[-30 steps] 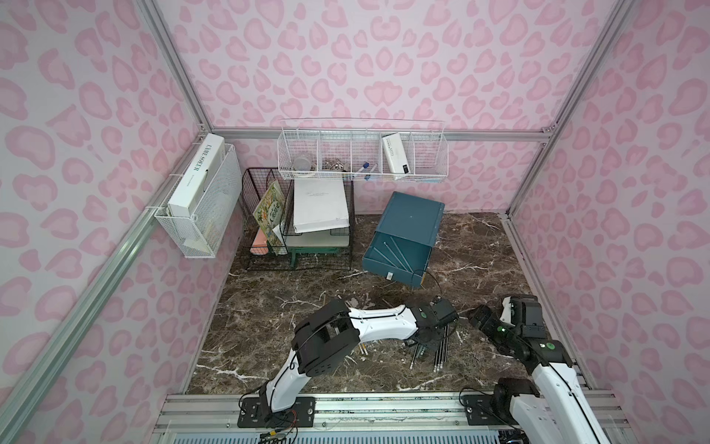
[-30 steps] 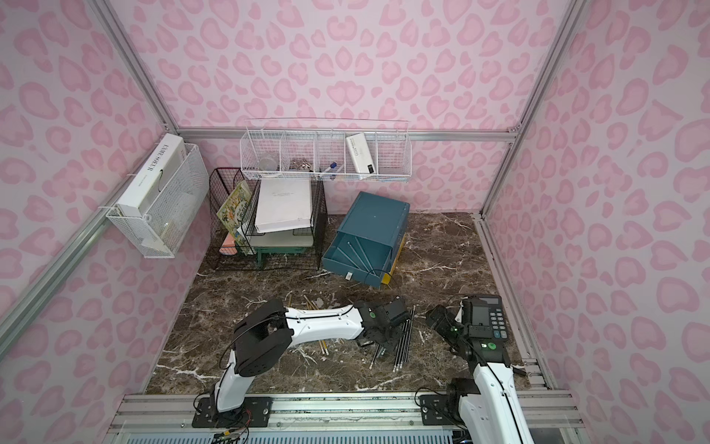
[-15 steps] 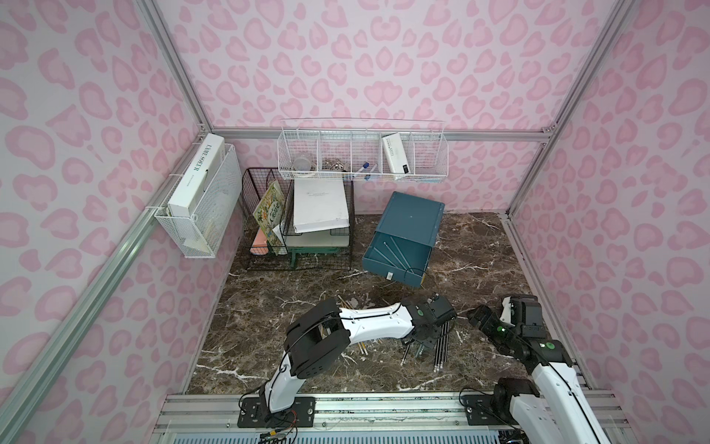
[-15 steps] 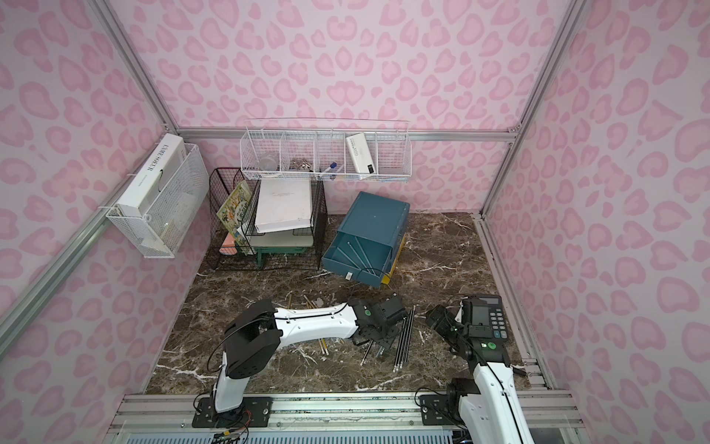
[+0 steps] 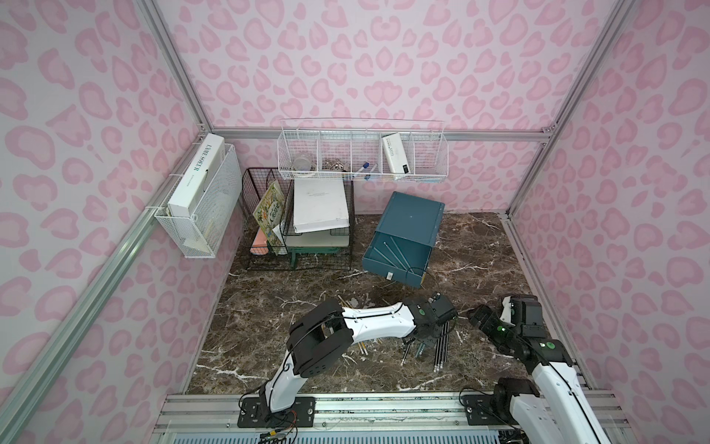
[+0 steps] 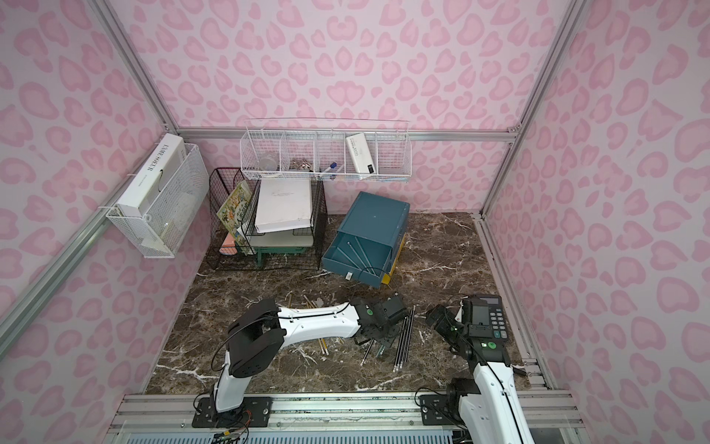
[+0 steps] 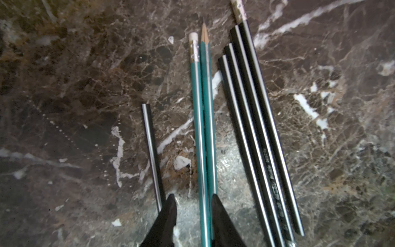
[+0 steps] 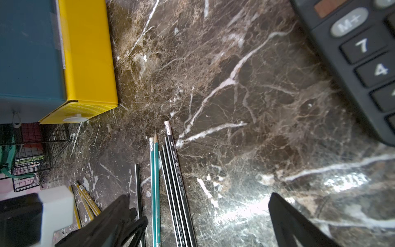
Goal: Please place the pencils in the drawer according to their color
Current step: Pick up the pencil from the center of the board.
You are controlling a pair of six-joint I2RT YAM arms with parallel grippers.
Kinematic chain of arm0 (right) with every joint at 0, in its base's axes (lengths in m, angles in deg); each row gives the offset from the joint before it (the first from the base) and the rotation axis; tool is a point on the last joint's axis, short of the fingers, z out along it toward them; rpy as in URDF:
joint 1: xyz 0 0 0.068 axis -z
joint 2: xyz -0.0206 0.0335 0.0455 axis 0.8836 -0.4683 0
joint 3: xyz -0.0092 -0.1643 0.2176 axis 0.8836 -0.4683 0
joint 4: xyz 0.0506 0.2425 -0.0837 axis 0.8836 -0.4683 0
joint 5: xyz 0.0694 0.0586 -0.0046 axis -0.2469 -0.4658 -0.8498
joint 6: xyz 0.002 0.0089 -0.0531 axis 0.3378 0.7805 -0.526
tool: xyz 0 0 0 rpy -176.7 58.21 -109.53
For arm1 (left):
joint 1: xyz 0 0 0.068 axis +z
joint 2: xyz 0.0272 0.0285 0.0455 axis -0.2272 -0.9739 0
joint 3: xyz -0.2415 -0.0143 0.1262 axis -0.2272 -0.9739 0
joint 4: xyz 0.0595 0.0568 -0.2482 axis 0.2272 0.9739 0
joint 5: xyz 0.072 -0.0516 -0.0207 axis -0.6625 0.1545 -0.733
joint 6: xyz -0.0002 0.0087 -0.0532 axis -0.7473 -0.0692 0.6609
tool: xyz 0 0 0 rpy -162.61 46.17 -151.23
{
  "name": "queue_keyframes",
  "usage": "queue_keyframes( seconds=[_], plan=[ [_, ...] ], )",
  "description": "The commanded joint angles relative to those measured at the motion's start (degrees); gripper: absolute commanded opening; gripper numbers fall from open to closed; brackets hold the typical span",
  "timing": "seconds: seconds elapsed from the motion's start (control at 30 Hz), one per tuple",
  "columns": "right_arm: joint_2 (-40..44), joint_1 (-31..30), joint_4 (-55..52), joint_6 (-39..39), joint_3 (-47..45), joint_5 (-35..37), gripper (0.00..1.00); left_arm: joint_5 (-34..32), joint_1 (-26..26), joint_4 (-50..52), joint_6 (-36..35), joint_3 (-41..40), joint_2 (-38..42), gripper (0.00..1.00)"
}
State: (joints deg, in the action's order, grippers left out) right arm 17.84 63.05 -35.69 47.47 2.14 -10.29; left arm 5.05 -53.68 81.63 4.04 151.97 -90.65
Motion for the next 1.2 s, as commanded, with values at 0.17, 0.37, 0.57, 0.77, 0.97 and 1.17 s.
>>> queue_keyframes(
  seconds=[0.17, 0.37, 0.57, 0.77, 0.97, 1.17],
  plan=[
    [-0.1, -0.1, 0.5, -0.4, 0.8, 0.3, 1.00, -0.4, 0.3, 1.9, -1.1, 0.6, -1.5, 0.27],
    [-0.2, 0.0, 0.5, -0.5, 0.8, 0.4, 1.00, 0.2, 0.2, 1.7, -1.1, 0.5, -2.5, 0.25],
    [-0.4, -0.1, 0.8, -0.5, 0.9, 0.4, 1.00, 0.9, 0.3, 2.0, -0.8, 0.4, -3.3, 0.24],
    [-0.4, -0.1, 0.9, -0.4, 0.9, 0.4, 1.00, 1.5, 0.2, 2.7, -0.7, 0.8, -4.0, 0.18],
    [-0.4, 0.0, 0.9, -0.4, 1.0, 0.5, 1.00, 2.5, 0.2, 2.8, -0.6, 0.8, -4.5, 0.09],
    [-0.4, 0.0, 1.0, -0.3, 1.3, 0.3, 1.00, 3.2, 0.2, 3.2, -1.1, 1.2, -4.6, 0.00]
  ],
)
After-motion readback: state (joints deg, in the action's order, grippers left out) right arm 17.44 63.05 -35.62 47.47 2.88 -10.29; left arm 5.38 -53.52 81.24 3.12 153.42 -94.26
